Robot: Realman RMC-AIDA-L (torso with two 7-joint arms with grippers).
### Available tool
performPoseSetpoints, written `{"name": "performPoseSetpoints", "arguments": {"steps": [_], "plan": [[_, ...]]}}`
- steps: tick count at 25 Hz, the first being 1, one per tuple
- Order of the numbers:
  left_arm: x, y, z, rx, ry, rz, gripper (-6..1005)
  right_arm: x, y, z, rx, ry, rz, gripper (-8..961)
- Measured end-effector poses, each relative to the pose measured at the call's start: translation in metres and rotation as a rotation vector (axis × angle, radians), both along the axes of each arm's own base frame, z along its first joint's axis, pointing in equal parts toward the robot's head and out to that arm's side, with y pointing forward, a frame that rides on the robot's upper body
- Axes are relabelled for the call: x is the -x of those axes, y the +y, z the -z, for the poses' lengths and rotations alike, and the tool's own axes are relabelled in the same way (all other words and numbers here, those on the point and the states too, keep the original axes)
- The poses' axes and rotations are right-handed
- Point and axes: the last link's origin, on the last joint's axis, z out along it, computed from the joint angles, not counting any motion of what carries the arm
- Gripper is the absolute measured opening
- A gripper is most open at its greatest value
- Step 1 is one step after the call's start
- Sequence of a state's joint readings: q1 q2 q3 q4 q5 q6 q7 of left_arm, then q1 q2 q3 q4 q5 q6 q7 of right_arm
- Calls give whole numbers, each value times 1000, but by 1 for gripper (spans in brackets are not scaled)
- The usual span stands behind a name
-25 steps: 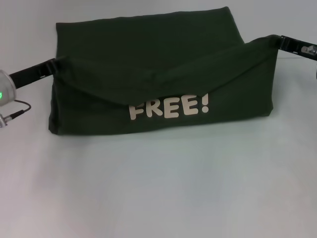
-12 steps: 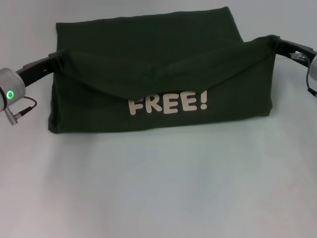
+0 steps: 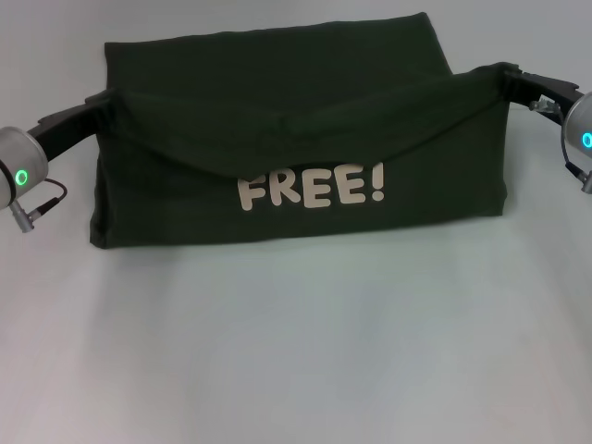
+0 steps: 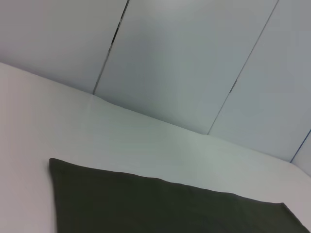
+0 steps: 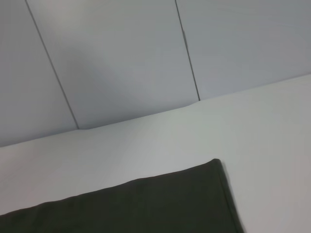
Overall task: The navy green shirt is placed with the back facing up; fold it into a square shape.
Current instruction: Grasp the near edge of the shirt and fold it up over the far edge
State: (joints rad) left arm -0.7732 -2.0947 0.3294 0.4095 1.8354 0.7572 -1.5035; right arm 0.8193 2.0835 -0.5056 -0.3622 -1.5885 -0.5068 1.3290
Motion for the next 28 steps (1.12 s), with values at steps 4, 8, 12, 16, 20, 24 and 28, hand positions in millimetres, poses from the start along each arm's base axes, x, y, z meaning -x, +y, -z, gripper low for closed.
{"name": "performPoseSetpoints", "arguments": {"steps": [4, 8, 12, 16, 20, 24, 28], "plan": [[-1, 1, 0, -8, 8, 2, 17, -1, 1, 0, -9, -14, 8, 46], [-3, 2, 2, -8, 18, 7, 17, -2, 2, -2, -13, -21, 15, 47], [-5, 4, 5, -11, 40, 2, 17, -4, 2, -4, -20, -29, 24, 45], [-7, 5, 10, -4, 57, 7, 17, -4, 3, -5, -19, -38, 24, 45], [-9, 7, 11, -7, 65, 1, 17, -4, 3, -4, -19, -50, 20, 47], [-9, 8, 11, -8, 67, 1, 17, -4, 2, -3, -14, -53, 18, 49], [-9, 8, 11, -7, 68, 0, 17, -3, 2, -2, -11, -67, 11, 51]]}}
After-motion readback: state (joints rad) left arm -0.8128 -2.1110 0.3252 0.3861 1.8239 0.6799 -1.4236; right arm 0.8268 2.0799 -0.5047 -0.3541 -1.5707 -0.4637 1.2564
